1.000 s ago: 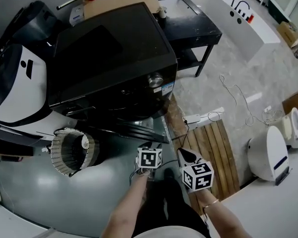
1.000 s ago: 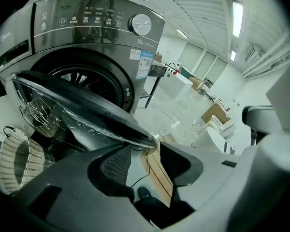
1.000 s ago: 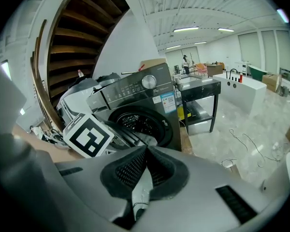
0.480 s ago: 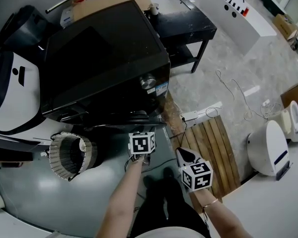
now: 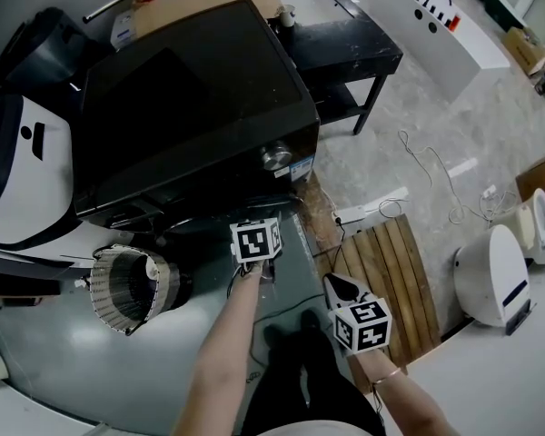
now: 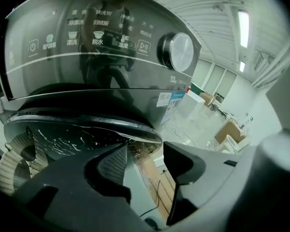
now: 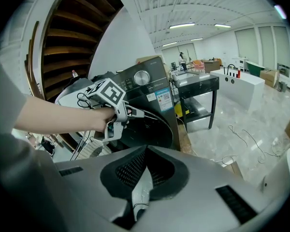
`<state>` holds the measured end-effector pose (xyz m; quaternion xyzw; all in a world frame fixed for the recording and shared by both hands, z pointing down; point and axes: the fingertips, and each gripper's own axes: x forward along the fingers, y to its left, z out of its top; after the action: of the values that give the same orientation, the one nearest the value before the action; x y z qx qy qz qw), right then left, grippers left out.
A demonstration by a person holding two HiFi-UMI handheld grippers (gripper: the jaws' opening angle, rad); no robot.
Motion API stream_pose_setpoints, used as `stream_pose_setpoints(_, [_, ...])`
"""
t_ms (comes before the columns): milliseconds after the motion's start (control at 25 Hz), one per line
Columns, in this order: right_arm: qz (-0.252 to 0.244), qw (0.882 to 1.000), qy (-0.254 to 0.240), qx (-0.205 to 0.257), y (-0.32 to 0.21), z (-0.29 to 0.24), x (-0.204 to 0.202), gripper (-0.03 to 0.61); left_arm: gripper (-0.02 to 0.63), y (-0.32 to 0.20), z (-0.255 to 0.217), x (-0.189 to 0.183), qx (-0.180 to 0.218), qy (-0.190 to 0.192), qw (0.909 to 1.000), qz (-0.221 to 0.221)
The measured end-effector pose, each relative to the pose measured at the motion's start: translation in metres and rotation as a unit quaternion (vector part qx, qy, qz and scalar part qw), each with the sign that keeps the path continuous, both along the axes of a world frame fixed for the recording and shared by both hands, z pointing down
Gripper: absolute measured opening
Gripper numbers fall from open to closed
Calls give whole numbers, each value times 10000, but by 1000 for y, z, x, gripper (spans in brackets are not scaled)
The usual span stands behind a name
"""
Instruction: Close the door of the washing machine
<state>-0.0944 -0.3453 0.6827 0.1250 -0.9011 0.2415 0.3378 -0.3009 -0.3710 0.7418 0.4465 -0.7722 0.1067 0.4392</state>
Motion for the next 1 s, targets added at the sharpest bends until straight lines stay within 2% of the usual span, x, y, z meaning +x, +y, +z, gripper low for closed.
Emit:
stream_pose_setpoints(200, [-53, 10000, -1, -6, -6, 2, -14, 8, 252, -9, 5, -4, 291, 406, 9980, -387])
stream_pose_setpoints(480, [-102, 9999, 55, -3, -15, 12, -23, 8, 239, -14, 12, -8, 422, 556, 9968, -397])
stream_pose_setpoints(720, [-44, 10000, 32, -27, -14, 8, -21, 8, 253, -16, 11, -6, 467, 417, 9965, -561])
stream_pose_setpoints(1000, [28, 10000, -46, 27, -18, -4, -10, 8, 256, -13, 1, -2, 444, 144, 9980, -416])
